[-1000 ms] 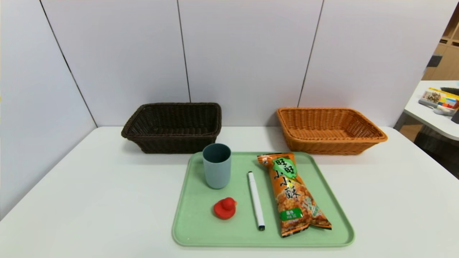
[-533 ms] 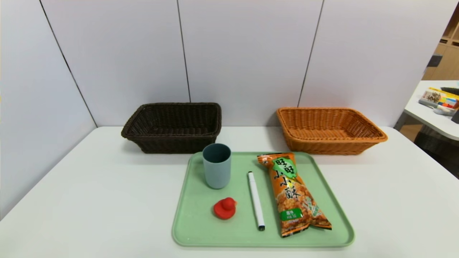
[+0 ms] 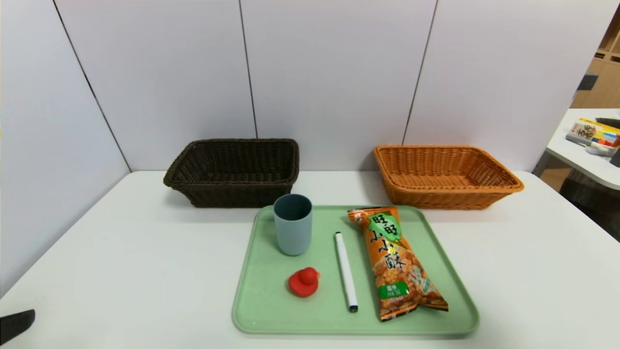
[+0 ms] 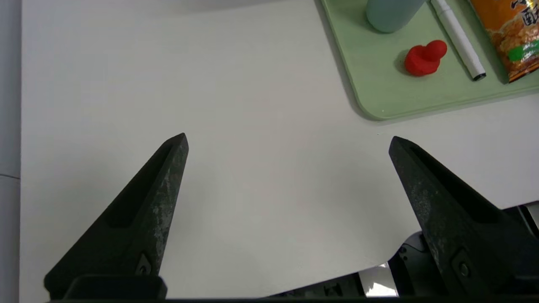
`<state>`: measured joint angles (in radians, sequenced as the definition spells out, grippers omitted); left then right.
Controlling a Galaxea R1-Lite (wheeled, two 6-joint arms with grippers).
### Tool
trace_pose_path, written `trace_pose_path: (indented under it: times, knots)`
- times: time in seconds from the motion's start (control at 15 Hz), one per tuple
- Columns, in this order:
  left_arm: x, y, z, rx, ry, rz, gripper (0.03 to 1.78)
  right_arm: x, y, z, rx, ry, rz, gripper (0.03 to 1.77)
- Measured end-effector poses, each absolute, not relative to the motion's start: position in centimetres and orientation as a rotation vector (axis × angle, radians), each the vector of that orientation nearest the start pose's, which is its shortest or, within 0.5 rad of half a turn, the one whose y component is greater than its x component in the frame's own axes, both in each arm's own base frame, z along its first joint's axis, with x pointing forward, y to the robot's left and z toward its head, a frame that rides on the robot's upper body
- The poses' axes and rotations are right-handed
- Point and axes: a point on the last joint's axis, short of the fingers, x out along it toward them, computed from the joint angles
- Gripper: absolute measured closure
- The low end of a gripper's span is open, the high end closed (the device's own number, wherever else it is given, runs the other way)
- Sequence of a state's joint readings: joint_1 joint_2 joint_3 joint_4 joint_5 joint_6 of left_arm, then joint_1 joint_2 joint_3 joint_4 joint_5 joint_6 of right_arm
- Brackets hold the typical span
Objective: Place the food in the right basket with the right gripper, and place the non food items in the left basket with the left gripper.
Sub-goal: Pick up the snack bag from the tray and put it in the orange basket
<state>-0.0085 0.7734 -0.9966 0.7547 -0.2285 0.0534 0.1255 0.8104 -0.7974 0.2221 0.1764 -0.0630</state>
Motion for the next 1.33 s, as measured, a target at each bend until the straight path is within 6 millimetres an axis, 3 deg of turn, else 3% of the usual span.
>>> trace_pose_path:
  times: [0.33,0.8,1.0,1.33]
  knots:
    - [4.5,-0.7,26.0,-0.037,0.707,-0.266,0.12,9.1,3.0,26.3,-0.072,0.330,0.351,0.10]
    - [6.8,-1.6,25.4,-0.096,0.888,-0.333,0.12,13.4,8.9,25.3,-0.021,0.492,0.355,0.10]
    - [8.1,-2.8,26.0,-0.070,0.880,-0.424,0.12,14.3,9.8,24.8,-0.034,0.526,0.361,0.10]
    - [11.2,-6.4,27.2,-0.066,0.868,-0.535,0.12,15.2,10.6,24.9,-0.041,0.542,0.361,0.10]
